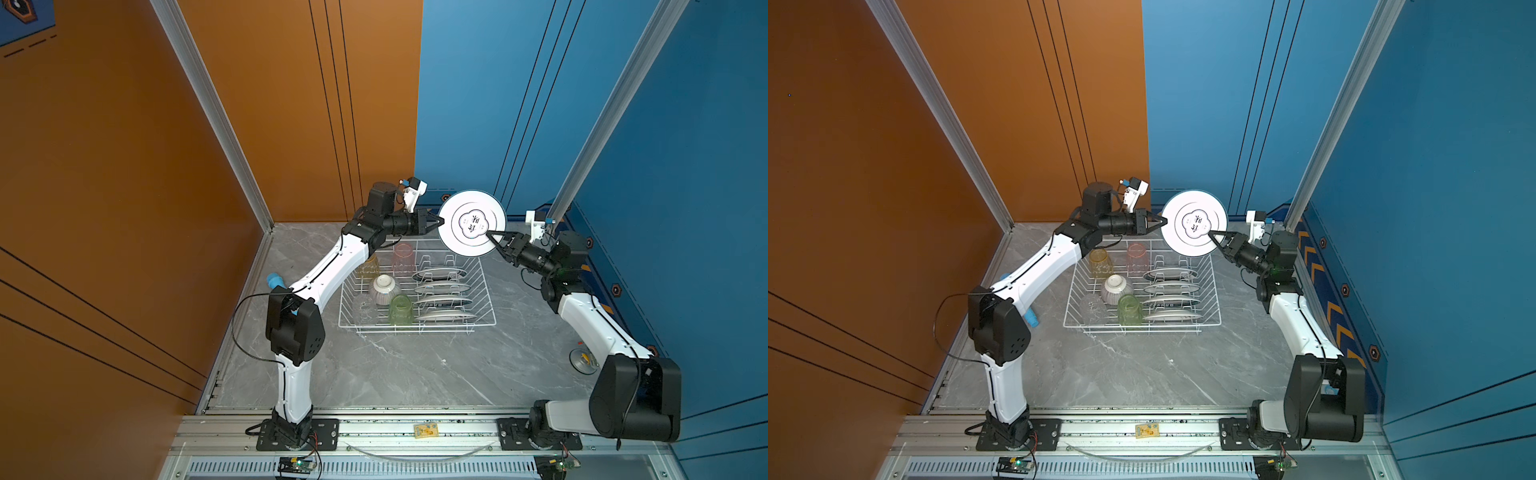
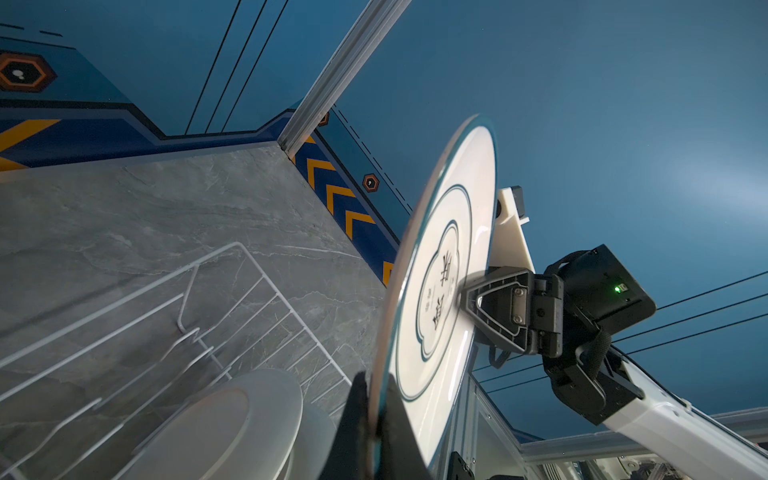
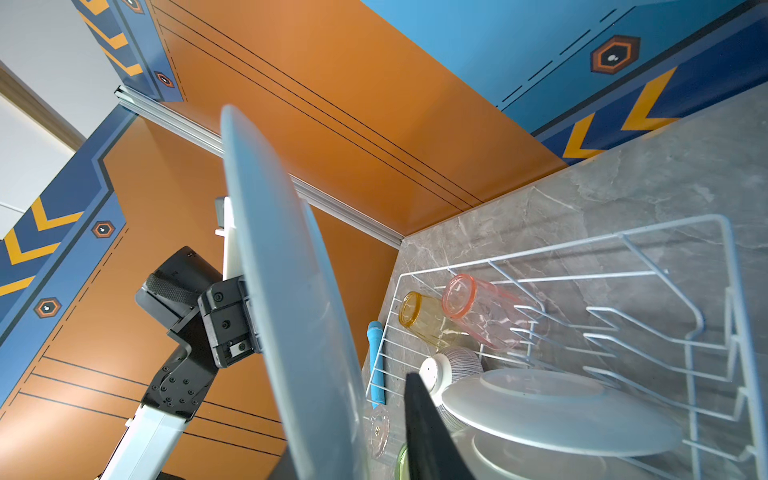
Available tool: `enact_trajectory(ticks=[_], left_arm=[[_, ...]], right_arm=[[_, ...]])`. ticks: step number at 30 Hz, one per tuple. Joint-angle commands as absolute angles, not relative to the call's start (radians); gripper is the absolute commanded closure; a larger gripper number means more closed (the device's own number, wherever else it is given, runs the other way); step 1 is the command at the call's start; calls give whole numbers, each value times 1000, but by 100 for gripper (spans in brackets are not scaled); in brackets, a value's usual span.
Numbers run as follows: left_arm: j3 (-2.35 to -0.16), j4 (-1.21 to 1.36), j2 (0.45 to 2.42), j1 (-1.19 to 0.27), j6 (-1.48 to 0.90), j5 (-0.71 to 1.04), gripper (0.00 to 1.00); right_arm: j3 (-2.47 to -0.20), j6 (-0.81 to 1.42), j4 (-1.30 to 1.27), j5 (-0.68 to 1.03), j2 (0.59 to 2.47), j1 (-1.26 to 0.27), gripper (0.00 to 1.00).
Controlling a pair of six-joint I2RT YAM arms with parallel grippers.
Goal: Unload the mixed dishes from the dish rack
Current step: 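Grasp the plate's rim with the right gripper while the left gripper holds it, then carry the plate away with the right gripper while the left gripper releases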
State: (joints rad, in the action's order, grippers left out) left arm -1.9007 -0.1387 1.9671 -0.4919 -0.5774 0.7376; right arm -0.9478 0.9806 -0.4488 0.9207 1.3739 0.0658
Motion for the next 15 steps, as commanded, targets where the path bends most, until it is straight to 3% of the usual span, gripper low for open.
enact_trajectory(ticks=[1,4,10,15], left_arm=[[-1904,-102,1957,-507,-584,766,100],[-1922,-156,1959,-515,-547,739,96],[-1934,-296,1932,-532,-437,640,71],[-1910,-390,1879,-525,-331,548,64]], right_arm=[[-945,1000,-494,930,1380,68,83],[-950,1000,-486,930,1377,68,99],[-949,1005,-467,910,1356,95,100],[-958,976,-373,906,1327,176,100]])
